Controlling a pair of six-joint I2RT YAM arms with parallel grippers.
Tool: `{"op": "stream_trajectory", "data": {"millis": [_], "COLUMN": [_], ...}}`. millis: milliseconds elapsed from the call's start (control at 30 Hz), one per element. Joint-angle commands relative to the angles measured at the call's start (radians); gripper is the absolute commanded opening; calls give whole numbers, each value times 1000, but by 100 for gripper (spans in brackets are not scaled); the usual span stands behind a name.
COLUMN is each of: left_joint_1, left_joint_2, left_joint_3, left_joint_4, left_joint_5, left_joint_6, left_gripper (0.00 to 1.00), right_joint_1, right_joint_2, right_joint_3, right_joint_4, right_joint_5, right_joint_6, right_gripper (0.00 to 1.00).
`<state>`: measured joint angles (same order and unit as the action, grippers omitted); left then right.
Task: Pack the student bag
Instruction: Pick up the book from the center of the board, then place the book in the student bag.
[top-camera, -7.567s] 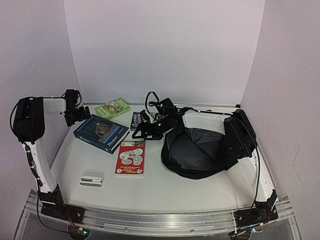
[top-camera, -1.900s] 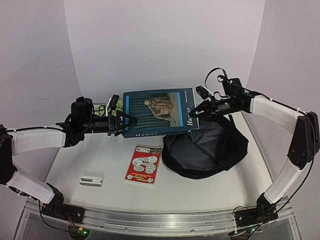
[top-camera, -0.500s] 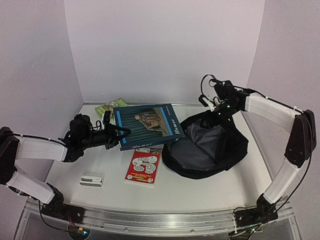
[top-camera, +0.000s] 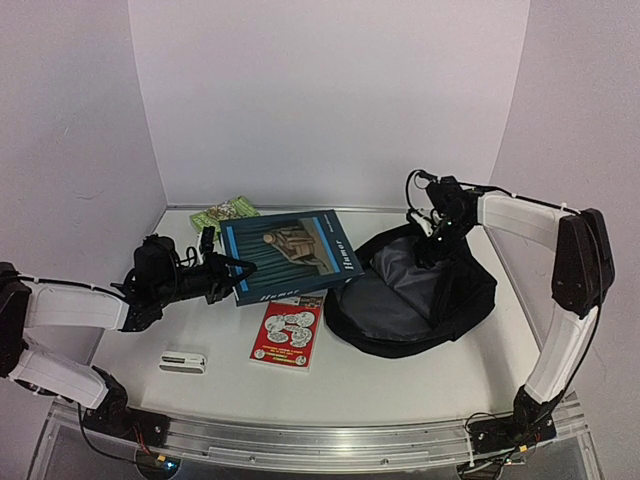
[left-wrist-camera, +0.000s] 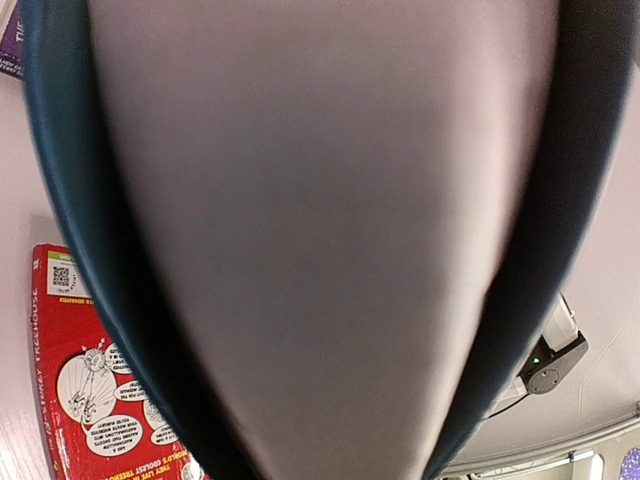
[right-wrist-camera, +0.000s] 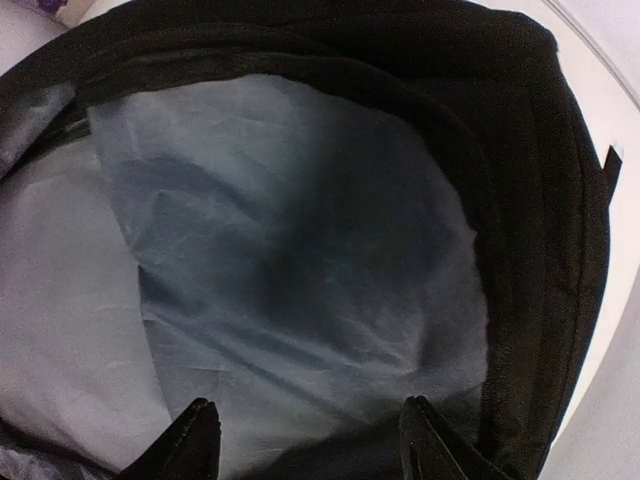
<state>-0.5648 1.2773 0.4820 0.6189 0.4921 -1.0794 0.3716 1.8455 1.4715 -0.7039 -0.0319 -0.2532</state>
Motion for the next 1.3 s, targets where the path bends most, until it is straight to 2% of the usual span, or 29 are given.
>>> {"op": "stream_trajectory", "data": {"millis": [0,133,267,333,433,533,633,733,833,867,1067,1267], "left_joint_1": [-6,-6,-6,-6,-6,-6,-6,-6,-6,-6,-21,-42], "left_joint_2": [-38,-39,-43,-45,-49,-50,-50,-49,-46,-43,-22,-9], "left_joint_3": [-1,-1,-4,-7,-11,-14,-15,-20,-23,-22,-13,-6], "left_joint_4": [43,39,33,31,30,28,27,28,28,27,32,17], "left_joint_5": [-17,-19,-22,-24,-26,-24,-23,-22,-14,-8,41,102], "left_joint_6": [1,3,7,10,11,13,15,15,13,14,24,27], "left_gripper": [7,7,7,6,7,7,7,7,7,7,6,6], "right_joint_1": [89,116,122,134,150,150,150,152,152,152,152,150], "right_joint_2": [-36,-14,20,36,59,96,128,143,133,117,-26,-100], "right_joint_3": [-46,-83,-122,-138,-160,-166,-172,-182,-178,-175,-109,-32], "right_joint_4": [12,32,54,68,107,134,151,158,158,157,119,109], "right_joint_5": [-14,23,22,29,99,147,162,170,184,177,42,6], "right_joint_6": [4,-3,-5,-5,-17,-26,-31,-35,-33,-27,46,108], "right_gripper": [57,51,50,53,62,61,50,34,4,0,0,0]}}
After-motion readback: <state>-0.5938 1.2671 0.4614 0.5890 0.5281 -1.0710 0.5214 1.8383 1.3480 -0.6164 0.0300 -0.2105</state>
